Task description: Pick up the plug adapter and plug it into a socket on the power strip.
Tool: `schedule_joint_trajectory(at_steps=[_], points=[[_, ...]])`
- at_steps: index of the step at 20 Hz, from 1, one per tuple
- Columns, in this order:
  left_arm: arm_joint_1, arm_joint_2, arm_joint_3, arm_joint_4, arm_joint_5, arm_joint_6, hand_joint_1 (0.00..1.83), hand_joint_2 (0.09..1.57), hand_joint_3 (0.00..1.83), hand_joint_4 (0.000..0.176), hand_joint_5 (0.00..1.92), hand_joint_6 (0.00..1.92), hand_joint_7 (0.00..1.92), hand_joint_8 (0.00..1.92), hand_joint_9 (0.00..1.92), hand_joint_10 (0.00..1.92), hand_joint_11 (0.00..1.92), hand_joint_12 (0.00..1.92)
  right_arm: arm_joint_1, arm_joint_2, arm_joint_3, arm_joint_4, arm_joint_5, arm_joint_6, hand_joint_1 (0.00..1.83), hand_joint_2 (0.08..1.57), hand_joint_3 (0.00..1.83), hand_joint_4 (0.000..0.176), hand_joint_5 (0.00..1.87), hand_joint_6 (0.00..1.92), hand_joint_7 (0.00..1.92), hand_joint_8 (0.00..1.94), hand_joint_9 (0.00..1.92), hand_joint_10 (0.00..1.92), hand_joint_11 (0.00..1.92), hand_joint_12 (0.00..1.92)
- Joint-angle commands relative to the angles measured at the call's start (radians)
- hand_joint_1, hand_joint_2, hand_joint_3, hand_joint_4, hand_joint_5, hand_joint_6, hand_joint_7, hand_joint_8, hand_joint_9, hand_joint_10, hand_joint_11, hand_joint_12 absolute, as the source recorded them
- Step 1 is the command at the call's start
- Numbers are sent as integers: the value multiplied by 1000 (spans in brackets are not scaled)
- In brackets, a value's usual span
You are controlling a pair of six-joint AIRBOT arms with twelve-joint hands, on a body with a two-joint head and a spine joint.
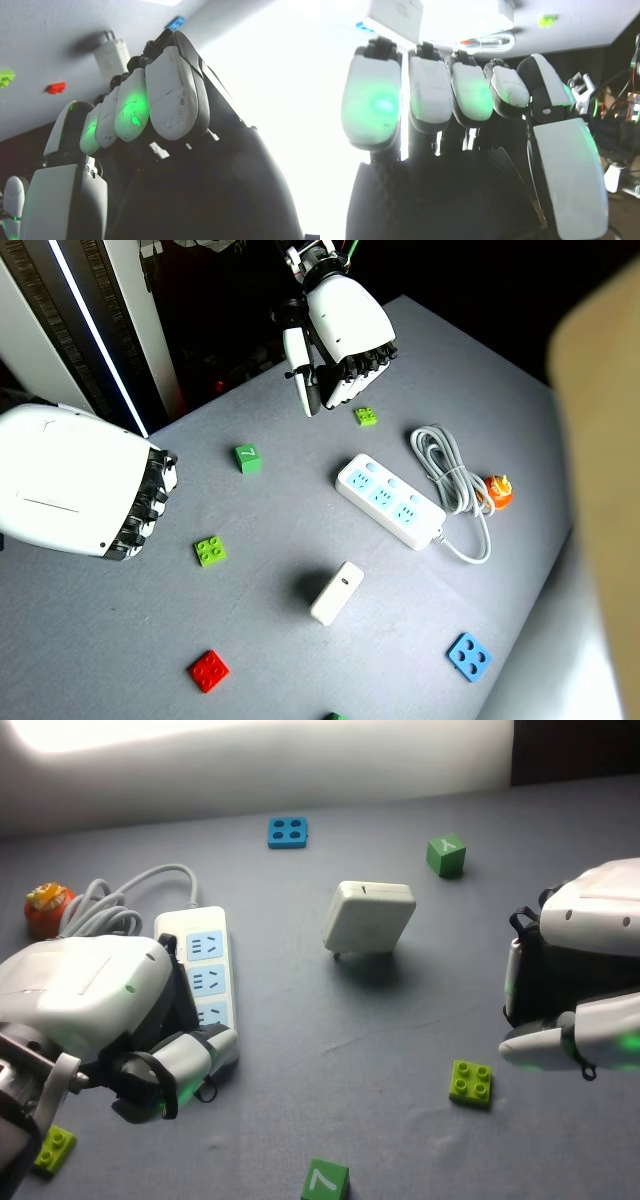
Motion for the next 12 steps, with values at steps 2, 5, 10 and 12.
schedule_joint_trajectory(at_steps=[2, 5, 10, 12], points=[[-3, 3, -4, 70, -52, 1, 0, 1169, 63, 0, 77, 15, 98, 18, 77, 25, 0, 210, 12, 3, 12, 7, 74, 16, 1, 1292, 31, 0, 96, 16, 100, 19, 118, 49, 0, 543], [2, 4, -7, 70, -31, 7, 0, 1201, 4, 0, 52, 5, 94, 7, 70, 3, 0, 136, 9, 4, 15, 7, 80, 18, 2, 1309, 2, 0, 122, 2, 137, 4, 164, 17, 0, 600], [10, 9, -13, 61, -8, 12, 0, 1198, 0, 0, 82, 2, 111, 5, 100, 6, 0, 198, 8, -12, 64, 6, 104, -21, 33, 1296, 0, 0, 132, 4, 146, 3, 160, 4, 0, 604], [22, 12, -17, 55, 12, 12, 0, 1204, 2, 0, 79, 2, 109, 3, 97, 3, 0, 206, 18, -31, 105, 6, 103, -26, 63, 1288, 0, 0, 136, 2, 148, 2, 162, 3, 0, 578]])
